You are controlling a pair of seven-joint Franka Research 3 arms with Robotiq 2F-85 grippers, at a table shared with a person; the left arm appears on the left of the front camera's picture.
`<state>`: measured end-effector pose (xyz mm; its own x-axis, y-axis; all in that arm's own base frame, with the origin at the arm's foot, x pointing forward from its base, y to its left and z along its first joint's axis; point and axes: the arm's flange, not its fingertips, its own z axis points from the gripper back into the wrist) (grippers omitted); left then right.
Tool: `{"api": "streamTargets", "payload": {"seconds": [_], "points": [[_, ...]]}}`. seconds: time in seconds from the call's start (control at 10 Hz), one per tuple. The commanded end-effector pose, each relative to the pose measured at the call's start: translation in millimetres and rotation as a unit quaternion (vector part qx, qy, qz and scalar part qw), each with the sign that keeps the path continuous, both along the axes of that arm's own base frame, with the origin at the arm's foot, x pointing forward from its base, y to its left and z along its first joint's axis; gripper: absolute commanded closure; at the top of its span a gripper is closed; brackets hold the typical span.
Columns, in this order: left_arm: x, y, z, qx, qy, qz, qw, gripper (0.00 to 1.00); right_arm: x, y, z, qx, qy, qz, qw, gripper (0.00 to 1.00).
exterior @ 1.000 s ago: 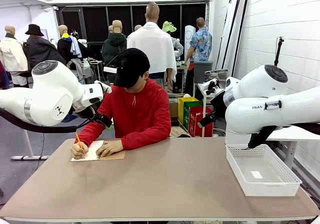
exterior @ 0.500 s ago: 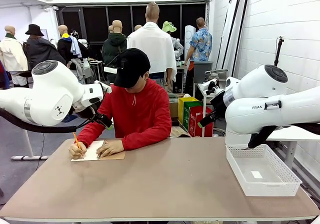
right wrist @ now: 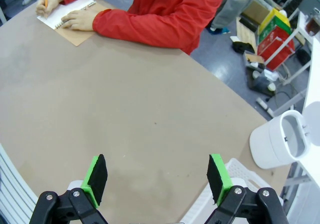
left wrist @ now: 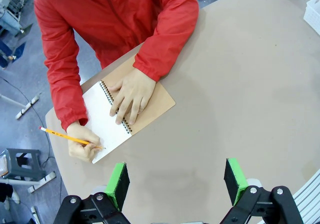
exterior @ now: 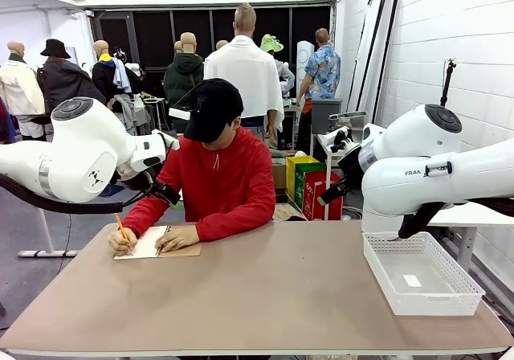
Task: Sort the paper based on its condition.
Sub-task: If a person hands you a paper, place it in the Organizing basket , and if it's crumpled, put it in the Trash can.
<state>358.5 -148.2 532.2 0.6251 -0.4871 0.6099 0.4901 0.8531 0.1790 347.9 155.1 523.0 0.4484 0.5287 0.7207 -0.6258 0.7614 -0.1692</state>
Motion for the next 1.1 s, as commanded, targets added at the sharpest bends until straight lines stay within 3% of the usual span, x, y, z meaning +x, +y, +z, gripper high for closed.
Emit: {"api": "streamTargets", "payload": {"seconds": [0.0, 1.0], "points": [[-0.4, -0.5, -0.1, 0.001, 0.001, -0.002, 1.000, 0.00, 0.2, -0.4, 0.1, 0.001, 0.000, 0.000, 1.000, 0.00], [-0.4, -0.5, -0.1, 0.001, 0.001, -0.002, 1.000, 0.00, 0.2, -0.4, 0.1, 0.001, 0.000, 0.000, 1.000, 0.00]]}}
